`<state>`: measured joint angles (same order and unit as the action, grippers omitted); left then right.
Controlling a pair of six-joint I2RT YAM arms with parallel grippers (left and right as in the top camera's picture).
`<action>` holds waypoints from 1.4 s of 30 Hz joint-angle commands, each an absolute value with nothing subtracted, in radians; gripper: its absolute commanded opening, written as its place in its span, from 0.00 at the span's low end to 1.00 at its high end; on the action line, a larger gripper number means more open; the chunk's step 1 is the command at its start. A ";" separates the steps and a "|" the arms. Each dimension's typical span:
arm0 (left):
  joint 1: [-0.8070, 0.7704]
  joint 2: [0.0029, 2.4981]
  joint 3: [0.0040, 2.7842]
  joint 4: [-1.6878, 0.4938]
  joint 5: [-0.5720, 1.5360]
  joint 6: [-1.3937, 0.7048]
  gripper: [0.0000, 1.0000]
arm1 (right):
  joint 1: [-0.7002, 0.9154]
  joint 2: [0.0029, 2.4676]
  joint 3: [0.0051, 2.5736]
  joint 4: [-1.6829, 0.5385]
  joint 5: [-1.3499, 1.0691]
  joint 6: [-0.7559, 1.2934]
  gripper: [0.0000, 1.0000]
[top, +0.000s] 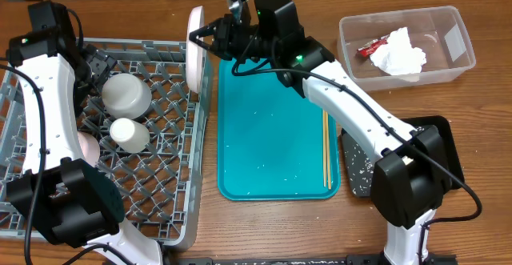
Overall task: Sort waste into correct bins and load items into the dishwasher
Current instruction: 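Carry the emptied plate left and set it upright in the dish rack, then release the plate, retract right gripper, reach left gripper to chopsticks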
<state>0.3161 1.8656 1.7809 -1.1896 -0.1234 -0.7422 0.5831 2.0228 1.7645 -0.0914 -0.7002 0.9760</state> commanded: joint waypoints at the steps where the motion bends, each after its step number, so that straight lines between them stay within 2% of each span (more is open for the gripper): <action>1: 0.315 1.878 1.802 -1.194 -0.112 -0.764 1.00 | 0.610 2.023 1.789 -0.087 -0.693 0.981 0.04; 8: 0.315 1.878 1.802 -1.194 -0.112 -0.763 1.00 | 0.635 2.077 1.789 -0.091 -0.691 1.007 0.06; 15: 0.315 1.878 1.802 -1.204 -0.115 -0.763 1.00 | 0.635 2.088 1.789 -0.104 -0.651 0.991 0.35; 21: 0.315 1.878 1.802 -1.205 -0.115 -0.763 1.00 | 0.635 2.087 1.789 -0.137 -0.548 0.896 0.47; 28: 0.314 1.878 1.802 -1.208 -0.115 -0.763 1.00 | 0.599 2.029 1.789 -0.150 -0.547 0.831 0.57; 31: 0.314 1.878 1.802 -1.213 -0.109 -0.758 1.00 | 0.564 1.972 1.790 -0.183 -0.546 0.747 0.70; 34: 0.314 1.878 1.802 -1.234 0.028 -0.662 1.00 | 0.517 1.902 1.798 -0.274 -0.498 0.666 0.81; 39: 0.292 1.869 1.802 -1.159 0.437 -0.256 0.98 | 0.414 1.808 1.821 -0.483 -0.347 0.585 0.96; 40: 0.284 1.864 1.802 -1.153 0.463 -0.239 0.96 | 0.385 1.792 1.822 -0.519 -0.316 0.586 1.00; 42: 0.262 1.847 1.802 -1.138 0.466 -0.226 0.93 | 0.331 1.772 1.822 -0.569 -0.282 0.586 1.00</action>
